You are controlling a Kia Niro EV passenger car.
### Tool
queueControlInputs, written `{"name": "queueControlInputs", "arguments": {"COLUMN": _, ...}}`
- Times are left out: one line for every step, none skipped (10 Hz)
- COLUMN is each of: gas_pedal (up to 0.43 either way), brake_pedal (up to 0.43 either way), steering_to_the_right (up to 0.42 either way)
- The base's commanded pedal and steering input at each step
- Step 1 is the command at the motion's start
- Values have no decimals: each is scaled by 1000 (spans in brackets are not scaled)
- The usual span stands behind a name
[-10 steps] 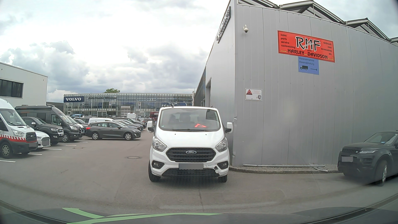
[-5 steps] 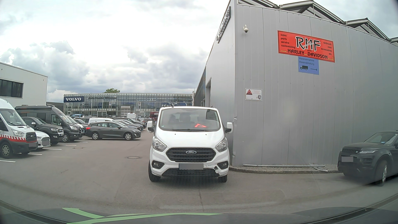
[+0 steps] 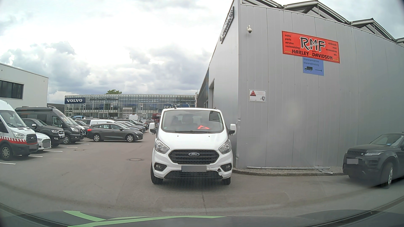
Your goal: Follow the waypoints while adhering to traffic rules and regulations
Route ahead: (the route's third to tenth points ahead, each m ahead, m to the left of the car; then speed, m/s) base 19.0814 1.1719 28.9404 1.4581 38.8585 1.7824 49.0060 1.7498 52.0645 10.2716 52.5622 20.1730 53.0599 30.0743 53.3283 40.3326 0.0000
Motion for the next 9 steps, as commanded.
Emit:
{"name": "queueControlInputs", "arguments": {"gas_pedal": 0, "brake_pedal": 348, "steering_to_the_right": 6}}
{"name": "queueControlInputs", "arguments": {"gas_pedal": 0, "brake_pedal": 348, "steering_to_the_right": 6}}
{"name": "queueControlInputs", "arguments": {"gas_pedal": 0, "brake_pedal": 348, "steering_to_the_right": 6}}
{"name": "queueControlInputs", "arguments": {"gas_pedal": 0, "brake_pedal": 348, "steering_to_the_right": 6}}
{"name": "queueControlInputs", "arguments": {"gas_pedal": 0, "brake_pedal": 348, "steering_to_the_right": 6}}
{"name": "queueControlInputs", "arguments": {"gas_pedal": 0, "brake_pedal": 348, "steering_to_the_right": 6}}
{"name": "queueControlInputs", "arguments": {"gas_pedal": 0, "brake_pedal": 348, "steering_to_the_right": 5}}
{"name": "queueControlInputs", "arguments": {"gas_pedal": 0, "brake_pedal": 348, "steering_to_the_right": 6}}
{"name": "queueControlInputs", "arguments": {"gas_pedal": 0, "brake_pedal": 348, "steering_to_the_right": 6}}
